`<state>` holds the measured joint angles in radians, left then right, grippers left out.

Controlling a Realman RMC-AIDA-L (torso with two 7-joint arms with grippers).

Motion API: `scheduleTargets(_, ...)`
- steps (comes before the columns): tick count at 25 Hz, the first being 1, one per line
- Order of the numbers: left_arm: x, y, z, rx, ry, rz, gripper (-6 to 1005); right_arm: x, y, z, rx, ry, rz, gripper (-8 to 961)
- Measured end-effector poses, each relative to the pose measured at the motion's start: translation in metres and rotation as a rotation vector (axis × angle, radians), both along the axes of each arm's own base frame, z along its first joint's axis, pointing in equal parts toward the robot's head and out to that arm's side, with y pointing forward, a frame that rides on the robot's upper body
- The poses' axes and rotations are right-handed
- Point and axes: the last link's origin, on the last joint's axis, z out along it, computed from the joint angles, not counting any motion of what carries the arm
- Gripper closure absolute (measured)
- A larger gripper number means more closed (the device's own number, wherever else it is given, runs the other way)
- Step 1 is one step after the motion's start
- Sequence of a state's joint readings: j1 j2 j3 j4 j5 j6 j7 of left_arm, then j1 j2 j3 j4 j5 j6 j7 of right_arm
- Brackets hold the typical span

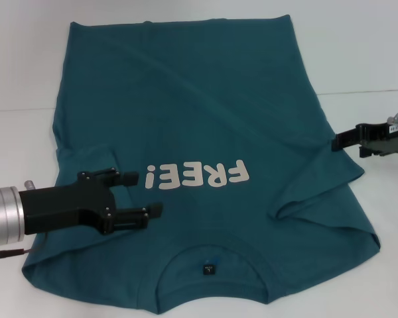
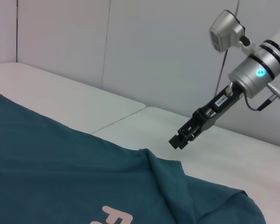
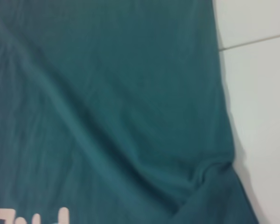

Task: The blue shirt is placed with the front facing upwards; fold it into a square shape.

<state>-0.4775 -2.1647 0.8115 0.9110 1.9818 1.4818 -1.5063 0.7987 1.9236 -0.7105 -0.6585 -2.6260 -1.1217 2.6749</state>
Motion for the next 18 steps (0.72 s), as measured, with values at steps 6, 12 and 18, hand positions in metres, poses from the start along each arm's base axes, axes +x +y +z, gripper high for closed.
scheduleTargets(6,0.000,0.000,0.000,-0.001,-0.001,0.001,152,0.011,-0.005,-0.006,-0.012,-0.032,-0.029,242)
scheduleTargets(12,0.000,0.000,-0.001,-0.003,-0.001,0.001,153,0.020,-0.010,-0.004,-0.006,-0.046,-0.049,215)
scheduleTargets(18,0.000,0.000,-0.001,-0.004,-0.001,0.001,153,0.028,-0.012,-0.003,0.010,-0.054,-0.062,219)
